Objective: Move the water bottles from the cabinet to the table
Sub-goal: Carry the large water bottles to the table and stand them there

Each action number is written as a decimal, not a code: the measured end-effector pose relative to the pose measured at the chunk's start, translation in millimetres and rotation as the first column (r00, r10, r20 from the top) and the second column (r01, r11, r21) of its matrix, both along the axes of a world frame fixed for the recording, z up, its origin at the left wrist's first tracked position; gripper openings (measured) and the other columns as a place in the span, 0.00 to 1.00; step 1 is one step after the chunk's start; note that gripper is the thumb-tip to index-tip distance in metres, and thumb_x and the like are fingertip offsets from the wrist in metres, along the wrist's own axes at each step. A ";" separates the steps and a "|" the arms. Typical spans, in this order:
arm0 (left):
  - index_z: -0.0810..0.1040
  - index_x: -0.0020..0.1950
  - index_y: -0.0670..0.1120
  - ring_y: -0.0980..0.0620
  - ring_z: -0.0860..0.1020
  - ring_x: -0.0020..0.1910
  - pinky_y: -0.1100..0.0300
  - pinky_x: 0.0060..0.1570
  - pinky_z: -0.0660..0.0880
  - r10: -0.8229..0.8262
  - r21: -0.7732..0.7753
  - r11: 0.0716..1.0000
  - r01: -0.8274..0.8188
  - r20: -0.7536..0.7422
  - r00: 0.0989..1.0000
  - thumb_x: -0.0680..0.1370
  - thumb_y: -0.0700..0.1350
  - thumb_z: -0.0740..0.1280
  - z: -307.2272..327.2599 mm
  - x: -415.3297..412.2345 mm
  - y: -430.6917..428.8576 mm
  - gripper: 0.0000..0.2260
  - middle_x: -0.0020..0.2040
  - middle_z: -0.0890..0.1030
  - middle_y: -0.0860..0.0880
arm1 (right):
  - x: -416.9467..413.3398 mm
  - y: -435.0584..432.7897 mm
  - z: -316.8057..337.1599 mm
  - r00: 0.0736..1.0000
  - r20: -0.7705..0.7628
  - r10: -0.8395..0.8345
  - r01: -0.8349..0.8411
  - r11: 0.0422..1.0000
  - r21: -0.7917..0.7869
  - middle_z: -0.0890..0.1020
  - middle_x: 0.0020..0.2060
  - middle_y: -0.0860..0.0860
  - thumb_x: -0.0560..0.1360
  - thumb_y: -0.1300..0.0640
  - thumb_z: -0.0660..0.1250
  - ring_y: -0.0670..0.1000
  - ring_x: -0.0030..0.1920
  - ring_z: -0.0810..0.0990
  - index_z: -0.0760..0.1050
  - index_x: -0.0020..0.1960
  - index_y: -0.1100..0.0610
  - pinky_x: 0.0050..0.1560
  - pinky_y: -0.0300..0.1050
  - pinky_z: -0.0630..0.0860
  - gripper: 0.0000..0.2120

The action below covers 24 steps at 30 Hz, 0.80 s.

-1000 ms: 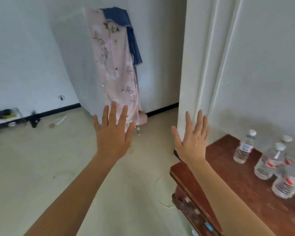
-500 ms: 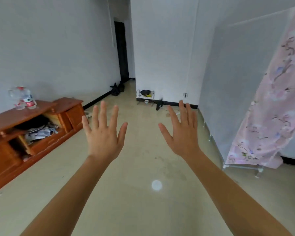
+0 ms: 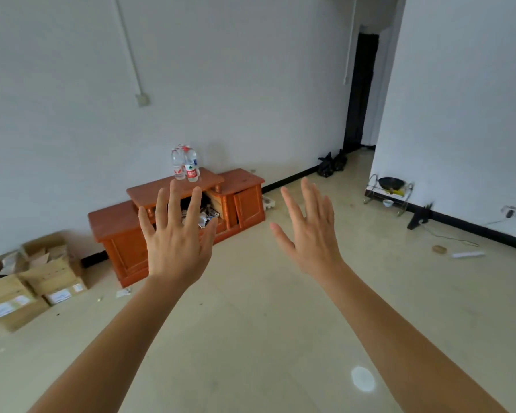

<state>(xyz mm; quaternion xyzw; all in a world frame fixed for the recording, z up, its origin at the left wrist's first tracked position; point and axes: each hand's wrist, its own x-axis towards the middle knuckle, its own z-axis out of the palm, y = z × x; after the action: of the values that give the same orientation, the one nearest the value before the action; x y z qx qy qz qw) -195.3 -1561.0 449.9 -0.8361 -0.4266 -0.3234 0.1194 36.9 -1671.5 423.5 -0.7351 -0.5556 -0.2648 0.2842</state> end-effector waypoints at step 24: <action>0.46 0.82 0.53 0.38 0.47 0.81 0.30 0.74 0.49 0.157 -0.058 0.985 -0.164 -0.104 0.982 0.81 0.66 0.44 -17.0 103.2 526.7 0.32 0.82 0.46 0.41 | 125.5 540.6 -3.9 0.987 0.095 0.127 -0.110 0.980 -0.166 0.48 0.82 0.62 0.82 0.36 0.56 0.64 0.81 0.49 0.48 0.84 0.51 0.78 0.62 0.43 0.37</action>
<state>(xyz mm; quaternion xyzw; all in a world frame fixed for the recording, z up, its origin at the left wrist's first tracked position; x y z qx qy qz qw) -92.1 -1034.2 432.9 -0.8176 -0.4966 -0.2564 0.1384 162.4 -1130.9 419.7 -0.7062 -0.6320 -0.2402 0.2100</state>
